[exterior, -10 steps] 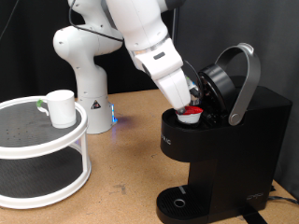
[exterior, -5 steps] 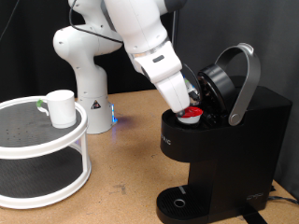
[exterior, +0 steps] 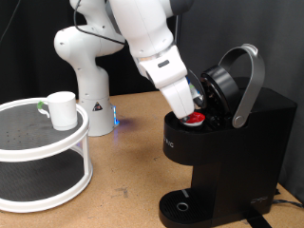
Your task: Make a cup of coffee with the keurig machine
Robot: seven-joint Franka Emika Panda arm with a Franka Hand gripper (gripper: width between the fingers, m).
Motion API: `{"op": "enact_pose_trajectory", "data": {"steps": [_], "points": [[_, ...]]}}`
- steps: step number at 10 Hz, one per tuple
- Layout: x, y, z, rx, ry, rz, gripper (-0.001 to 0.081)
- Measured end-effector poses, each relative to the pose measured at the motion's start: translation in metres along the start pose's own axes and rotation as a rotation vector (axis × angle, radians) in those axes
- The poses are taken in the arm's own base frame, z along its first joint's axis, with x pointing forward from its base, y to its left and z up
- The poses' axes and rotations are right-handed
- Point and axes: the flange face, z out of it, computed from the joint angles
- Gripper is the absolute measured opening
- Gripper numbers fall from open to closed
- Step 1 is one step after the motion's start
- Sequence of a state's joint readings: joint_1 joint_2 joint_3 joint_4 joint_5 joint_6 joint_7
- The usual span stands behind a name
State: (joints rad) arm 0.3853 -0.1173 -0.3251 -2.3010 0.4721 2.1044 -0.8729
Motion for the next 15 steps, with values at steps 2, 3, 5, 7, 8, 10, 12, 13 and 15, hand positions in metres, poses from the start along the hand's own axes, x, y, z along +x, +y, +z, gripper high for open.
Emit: {"op": "enact_pose_trajectory", "data": {"steps": [2, 3, 5, 7, 8, 10, 12, 13, 15], "points": [[0.002, 0.000, 0.002, -0.004, -0.001, -0.002, 0.0805], [0.003, 0.000, 0.002, -0.006, 0.000, -0.003, 0.0805], [0.003, -0.001, 0.003, -0.008, 0.000, -0.005, 0.0805], [0.003, -0.001, 0.002, 0.000, 0.010, -0.001, 0.0805], [0.003, 0.000, 0.002, 0.015, 0.029, 0.001, 0.0805], [0.002, 0.001, 0.002, 0.058, 0.085, -0.007, 0.0805], [-0.002, 0.007, -0.009, 0.064, 0.127, -0.007, 0.0805], [-0.008, 0.012, -0.018, 0.061, 0.146, -0.006, 0.0805], [-0.013, 0.013, -0.025, 0.070, 0.151, -0.007, 0.0805]]}}
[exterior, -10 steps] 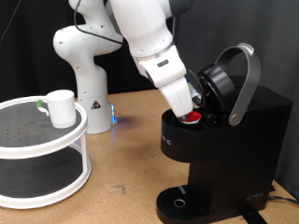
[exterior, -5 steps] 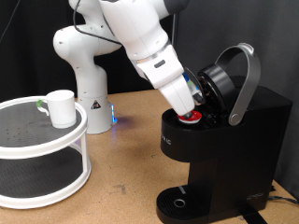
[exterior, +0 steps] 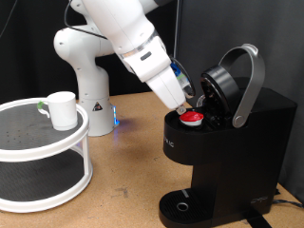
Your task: Make a cup of coffee with the keurig machine
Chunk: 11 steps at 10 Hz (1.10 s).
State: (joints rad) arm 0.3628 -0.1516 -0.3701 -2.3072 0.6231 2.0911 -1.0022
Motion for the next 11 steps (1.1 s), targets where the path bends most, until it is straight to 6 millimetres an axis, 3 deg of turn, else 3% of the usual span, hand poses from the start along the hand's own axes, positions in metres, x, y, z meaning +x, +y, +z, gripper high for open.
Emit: {"op": "enact_pose_trajectory", "data": {"steps": [3, 6, 11], "points": [[-0.005, 0.005, -0.013, 0.005, 0.050, -0.026, 0.0805], [-0.010, 0.005, -0.050, 0.011, 0.136, -0.044, 0.0805], [0.009, -0.017, -0.114, 0.037, 0.233, -0.074, 0.0805]]}}
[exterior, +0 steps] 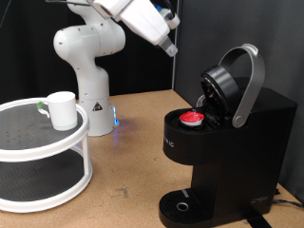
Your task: Make a cup of coffee with the keurig machine
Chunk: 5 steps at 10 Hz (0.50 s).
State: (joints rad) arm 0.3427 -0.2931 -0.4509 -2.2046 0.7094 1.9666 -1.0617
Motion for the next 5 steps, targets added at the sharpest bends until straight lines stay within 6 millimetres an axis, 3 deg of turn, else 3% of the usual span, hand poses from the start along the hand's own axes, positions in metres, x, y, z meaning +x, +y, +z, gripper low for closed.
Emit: {"op": "enact_pose_trajectory", "data": {"steps": [5], "points": [[0.016, -0.007, 0.007, 0.030, 0.104, 0.015, 0.0805]]}}
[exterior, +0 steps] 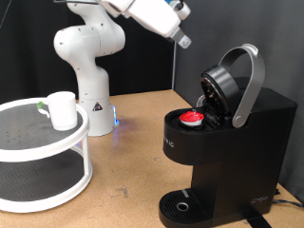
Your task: Make a cup of coffee with the keurig machine
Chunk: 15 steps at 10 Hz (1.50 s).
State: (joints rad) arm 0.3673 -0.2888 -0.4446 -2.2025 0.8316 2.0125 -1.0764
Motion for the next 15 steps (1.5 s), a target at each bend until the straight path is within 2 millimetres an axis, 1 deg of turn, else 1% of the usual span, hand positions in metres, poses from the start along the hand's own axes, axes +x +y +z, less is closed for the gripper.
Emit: {"op": "enact_pose_trajectory", "data": {"steps": [1, 4, 5, 6, 9, 11, 13, 15], "points": [[0.006, -0.007, 0.007, 0.023, 0.006, -0.005, 0.0805], [0.029, -0.035, 0.036, 0.110, -0.036, -0.006, 0.0805], [0.037, -0.044, 0.046, 0.100, -0.043, 0.006, 0.0805], [0.042, -0.046, 0.053, 0.082, -0.043, 0.018, 0.0805], [0.041, -0.044, 0.050, 0.108, -0.017, 0.005, 0.0805], [0.048, -0.047, 0.047, 0.128, 0.020, 0.008, 0.0805], [0.058, -0.058, 0.051, 0.161, 0.016, -0.008, 0.0805], [0.072, -0.076, 0.061, 0.175, 0.000, -0.033, 0.0805]]}}
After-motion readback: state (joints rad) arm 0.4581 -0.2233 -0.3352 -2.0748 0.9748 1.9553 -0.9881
